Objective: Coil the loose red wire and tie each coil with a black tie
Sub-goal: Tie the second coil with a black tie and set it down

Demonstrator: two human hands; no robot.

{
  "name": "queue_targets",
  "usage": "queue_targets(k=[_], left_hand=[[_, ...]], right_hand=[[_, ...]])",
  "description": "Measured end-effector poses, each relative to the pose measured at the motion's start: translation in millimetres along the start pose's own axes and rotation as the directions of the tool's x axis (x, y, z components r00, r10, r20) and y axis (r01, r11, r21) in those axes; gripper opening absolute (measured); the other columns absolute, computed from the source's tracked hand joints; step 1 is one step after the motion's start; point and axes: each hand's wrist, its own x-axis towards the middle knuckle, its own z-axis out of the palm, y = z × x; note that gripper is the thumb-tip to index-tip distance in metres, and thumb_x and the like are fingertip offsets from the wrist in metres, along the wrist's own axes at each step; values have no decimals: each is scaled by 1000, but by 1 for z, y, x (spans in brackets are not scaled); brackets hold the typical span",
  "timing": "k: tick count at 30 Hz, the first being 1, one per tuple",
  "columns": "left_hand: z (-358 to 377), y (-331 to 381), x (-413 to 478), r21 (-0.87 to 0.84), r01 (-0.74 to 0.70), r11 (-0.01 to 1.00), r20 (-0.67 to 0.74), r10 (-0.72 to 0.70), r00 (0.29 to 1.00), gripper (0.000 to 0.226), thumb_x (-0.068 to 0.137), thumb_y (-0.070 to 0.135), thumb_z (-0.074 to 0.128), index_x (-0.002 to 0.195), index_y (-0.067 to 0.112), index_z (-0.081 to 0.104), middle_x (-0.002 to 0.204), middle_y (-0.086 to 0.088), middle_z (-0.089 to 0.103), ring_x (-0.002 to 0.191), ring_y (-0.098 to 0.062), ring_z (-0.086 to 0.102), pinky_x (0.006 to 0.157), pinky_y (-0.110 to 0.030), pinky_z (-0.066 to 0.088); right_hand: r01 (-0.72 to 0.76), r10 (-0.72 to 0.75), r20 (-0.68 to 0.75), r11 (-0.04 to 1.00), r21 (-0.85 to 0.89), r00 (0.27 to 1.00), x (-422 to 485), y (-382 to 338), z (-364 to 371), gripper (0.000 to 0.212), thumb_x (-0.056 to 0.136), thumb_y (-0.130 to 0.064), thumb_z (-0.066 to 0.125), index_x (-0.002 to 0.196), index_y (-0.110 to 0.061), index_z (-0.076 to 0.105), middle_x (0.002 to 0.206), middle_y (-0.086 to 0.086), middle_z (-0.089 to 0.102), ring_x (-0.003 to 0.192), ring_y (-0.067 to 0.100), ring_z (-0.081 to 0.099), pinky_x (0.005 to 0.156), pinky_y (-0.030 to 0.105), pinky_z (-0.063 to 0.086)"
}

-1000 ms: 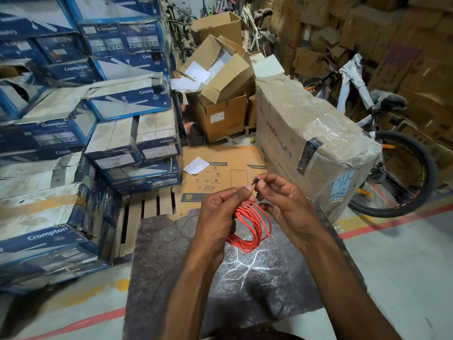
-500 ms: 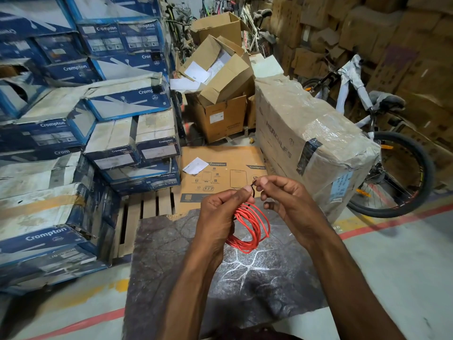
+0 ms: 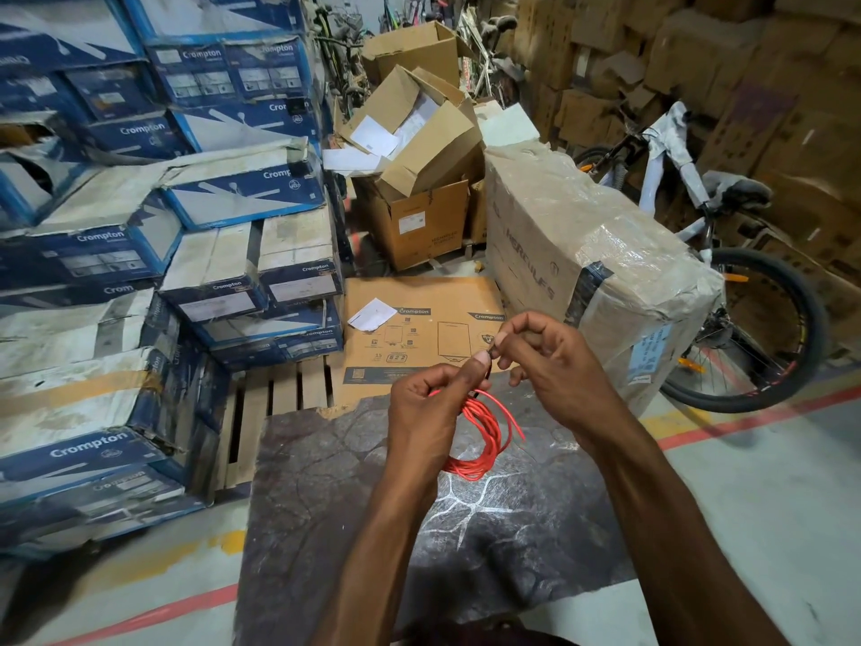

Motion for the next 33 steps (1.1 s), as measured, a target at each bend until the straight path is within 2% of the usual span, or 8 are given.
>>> queue_targets(k=[7,14,18,20,22,25,30,33], left_hand=[[3,-3,-1,-24,44,999,-46,-45,998,31,83,36,79,61,16,72,59,-1,63,59,-9,56,68,-19,45],[7,-7,-2,-41,97,994,-41,-99,994,34,82,38,81,60,16,68,61,-4,58,59,-12,52,71,-27,41],[7,-7,-2,-64,127,990,-65,-131,989,19,80,34,83,81,16,77,71,5,72,63,0,65,76,-27,41],[5,-8,-2,-70,147,987,-47,-150,988,20,80,30,82,97,20,80,69,13,72,57,2,63,69,-25,41],[2,-11,-3,-62,186,981,-4,-187,982,24,80,30,81,103,25,81,56,16,58,41,0,43,53,-24,29],[0,-17,-2,-47,224,973,56,-221,974,24,76,35,82,100,28,82,59,4,40,45,-11,19,49,-29,14],[3,-16,-5,-34,242,970,62,-240,969,21,80,26,82,98,16,82,46,15,51,38,-2,28,47,-24,17],[6,-18,-5,-43,225,973,62,-222,973,21,79,25,83,99,20,82,50,15,55,39,-1,34,44,-22,24]], right_hand=[[2,-10,-76,995,-101,997,0,3,-4,11,104,-11,55,96,-4,59,78,-3,75,73,10,63,64,28,48],[32,-56,-101,972,-232,993,-4,7,-6,12,104,-18,55,94,-12,58,78,-4,77,69,6,67,67,27,47],[72,-79,-11,949,-307,997,-5,7,-15,13,103,-22,58,92,-18,63,81,-3,76,79,25,71,77,49,55],[60,-57,18,963,-263,998,-3,9,-21,12,100,-19,64,90,-16,69,80,5,72,77,17,66,78,46,53],[10,1,57,983,-182,998,-2,10,-26,13,98,-19,69,88,-12,73,81,16,67,75,15,58,76,38,47],[-119,123,69,992,-51,990,-2,12,-28,13,95,-17,70,85,-14,76,68,2,62,67,7,52,67,24,41],[-292,273,111,931,220,956,-3,10,-24,23,93,-17,71,70,-19,70,67,0,55,63,9,47,61,23,37],[-395,369,140,850,349,919,-3,7,-20,13,81,-20,75,72,-17,65,67,-3,56,64,9,51,64,23,45]])
